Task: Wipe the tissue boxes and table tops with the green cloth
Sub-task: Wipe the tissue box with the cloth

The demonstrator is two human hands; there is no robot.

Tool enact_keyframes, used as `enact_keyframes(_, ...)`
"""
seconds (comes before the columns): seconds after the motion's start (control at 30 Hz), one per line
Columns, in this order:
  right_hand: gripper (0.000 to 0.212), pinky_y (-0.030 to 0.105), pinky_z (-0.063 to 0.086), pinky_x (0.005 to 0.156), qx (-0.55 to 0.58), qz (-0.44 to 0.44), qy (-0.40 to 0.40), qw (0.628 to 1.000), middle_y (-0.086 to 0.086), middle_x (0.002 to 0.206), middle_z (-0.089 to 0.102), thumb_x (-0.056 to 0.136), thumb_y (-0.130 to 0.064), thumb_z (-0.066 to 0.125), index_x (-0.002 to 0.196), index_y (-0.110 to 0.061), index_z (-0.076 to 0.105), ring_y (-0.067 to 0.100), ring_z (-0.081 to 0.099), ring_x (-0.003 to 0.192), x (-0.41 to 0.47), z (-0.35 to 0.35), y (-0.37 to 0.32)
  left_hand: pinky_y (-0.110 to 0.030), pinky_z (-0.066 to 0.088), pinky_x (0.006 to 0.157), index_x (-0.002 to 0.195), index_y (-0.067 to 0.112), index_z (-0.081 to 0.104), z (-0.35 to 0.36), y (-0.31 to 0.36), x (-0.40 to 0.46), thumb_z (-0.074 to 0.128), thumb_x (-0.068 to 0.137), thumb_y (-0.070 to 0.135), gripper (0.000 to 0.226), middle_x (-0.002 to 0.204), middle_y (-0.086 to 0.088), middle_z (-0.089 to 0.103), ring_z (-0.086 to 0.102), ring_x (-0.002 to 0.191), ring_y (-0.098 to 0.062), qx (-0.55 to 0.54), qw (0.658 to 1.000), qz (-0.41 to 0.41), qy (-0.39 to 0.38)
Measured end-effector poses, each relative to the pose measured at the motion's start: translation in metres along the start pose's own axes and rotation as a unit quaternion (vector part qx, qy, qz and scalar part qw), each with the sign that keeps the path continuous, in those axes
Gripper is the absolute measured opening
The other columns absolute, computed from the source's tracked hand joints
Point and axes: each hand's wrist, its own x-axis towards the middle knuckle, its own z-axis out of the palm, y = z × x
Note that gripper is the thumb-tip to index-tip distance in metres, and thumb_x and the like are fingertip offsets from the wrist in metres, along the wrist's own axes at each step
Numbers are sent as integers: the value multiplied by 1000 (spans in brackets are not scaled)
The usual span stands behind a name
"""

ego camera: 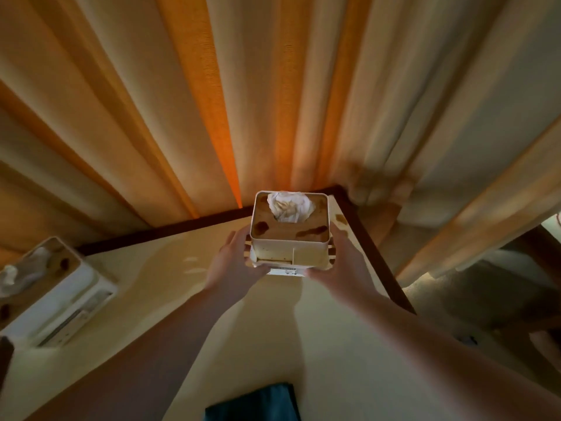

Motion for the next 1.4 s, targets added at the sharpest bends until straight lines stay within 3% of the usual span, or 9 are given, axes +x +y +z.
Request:
enact_keyframes(0.23,104,21,52,97,19,-54,-68,996,-28,133,54,70,-45,91,153,-50,27,-4,51,123,-55,46,-45,-34,59,89,150,31,43,-44,-38,-95,93,72,29,92,125,19,51,59,106,-4,-3,997,-60,42)
enact_keyframes(0.47,91,18,50,98,36,-76,-135,987,-28,131,57,72,-52,84,147,-53,33,-6,52,123,-101,86,-65,-31,59,88,150,33,43,-61,-76,-169,92,72,30,92,127,18,54,57,106,2,-11,991,-115,65)
enact_keyframes(0.63,97,-6,34,87,14,-80,-144,986,-33,125,49,76,-45,86,144,-64,19,-25,43,117,-120,100,-64,-28,58,84,150,32,44,-60,-87,-199,91,73,31,90,129,17,55,56,103,8,-6,989,-123,79)
enact_keyframes(0.8,101,-3,36,89,9,-65,-161,985,-18,137,57,77,-48,86,157,-45,25,-6,51,121,-125,109,-55,-30,57,87,151,30,44,-55,-91,-210,92,75,30,90,130,14,57,56,106,2,-8,989,-119,83)
enact_keyframes(0.97,108,-2,38,87,0,-38,-177,983,-22,130,47,80,-37,87,163,-35,17,-6,44,117,-129,102,-62,-28,49,91,155,28,37,-54,-94,-213,91,75,33,96,138,10,52,53,117,-4,-1,991,-117,72)
enact_keyframes(1.07,109,20,43,105,-46,4,-214,976,-17,138,49,84,-39,83,165,-30,12,3,48,124,-136,97,-60,-38,52,99,157,19,30,-53,-99,-221,86,79,42,99,143,4,49,53,126,-13,33,986,-153,52)
enact_keyframes(1.17,78,36,48,108,-177,40,-199,963,-3,143,56,92,-45,67,159,-21,35,18,52,131,-148,91,-48,-40,49,97,138,15,47,-52,-105,-236,75,89,42,62,132,-1,57,58,119,-20,94,979,-164,80)
enact_keyframes(1.27,36,37,56,86,-235,50,-204,949,-5,106,57,92,-44,59,118,-21,65,16,56,104,-164,80,-37,-39,47,93,114,24,60,-50,-108,-255,66,94,41,28,114,8,58,58,109,-18,135,979,-145,55)
enact_keyframes(1.4,34,31,51,83,-243,48,-238,939,-8,100,47,89,-49,62,112,-25,65,13,48,101,-183,76,-28,-28,38,90,120,31,65,-40,-99,-269,60,99,40,23,120,16,56,53,116,-10,127,988,-82,-44)
